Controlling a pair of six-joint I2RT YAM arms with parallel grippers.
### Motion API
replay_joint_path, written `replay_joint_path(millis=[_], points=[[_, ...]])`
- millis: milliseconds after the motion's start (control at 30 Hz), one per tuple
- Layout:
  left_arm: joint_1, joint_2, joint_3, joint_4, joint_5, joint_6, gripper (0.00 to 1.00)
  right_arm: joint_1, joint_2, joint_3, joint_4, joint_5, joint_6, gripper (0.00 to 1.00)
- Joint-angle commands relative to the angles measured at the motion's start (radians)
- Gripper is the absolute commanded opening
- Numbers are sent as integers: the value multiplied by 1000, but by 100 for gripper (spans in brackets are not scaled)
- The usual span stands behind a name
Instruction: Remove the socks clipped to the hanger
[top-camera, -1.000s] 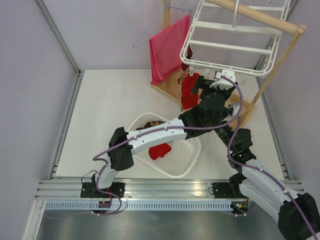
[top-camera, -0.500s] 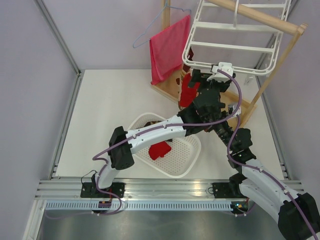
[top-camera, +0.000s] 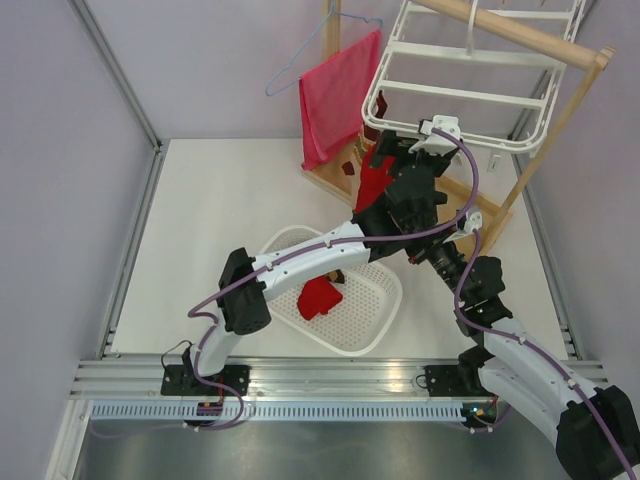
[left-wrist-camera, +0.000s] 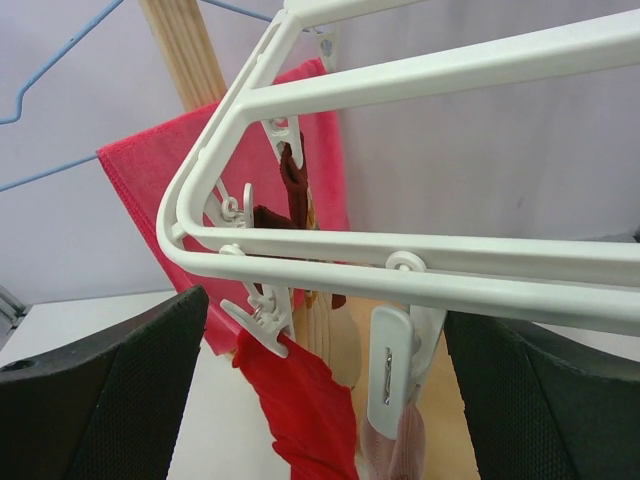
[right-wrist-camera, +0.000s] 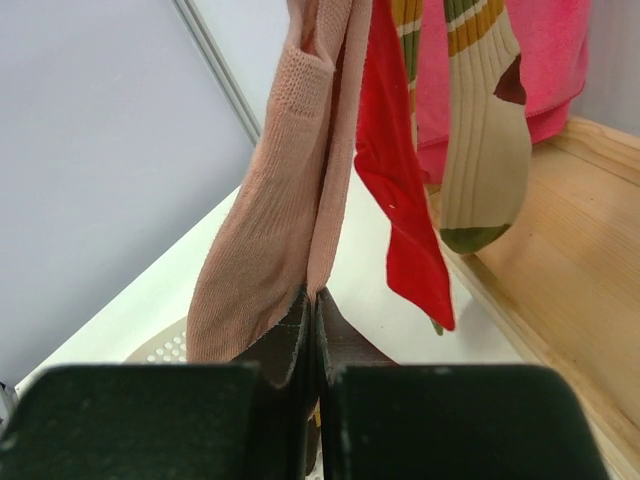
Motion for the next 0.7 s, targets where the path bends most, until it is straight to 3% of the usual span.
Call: replay_joint_path(millis=[0,633,667], points=[[10,13,49,-10,3,-33,100,7,-6,28,-5,-15,-14,1],[35,43,92,-130,13,-110,100,7,-1,24,-2,-13,-21,1],[35,42,92,-131,13,-113,92,7,-3,24,-4,-12,-23,1]])
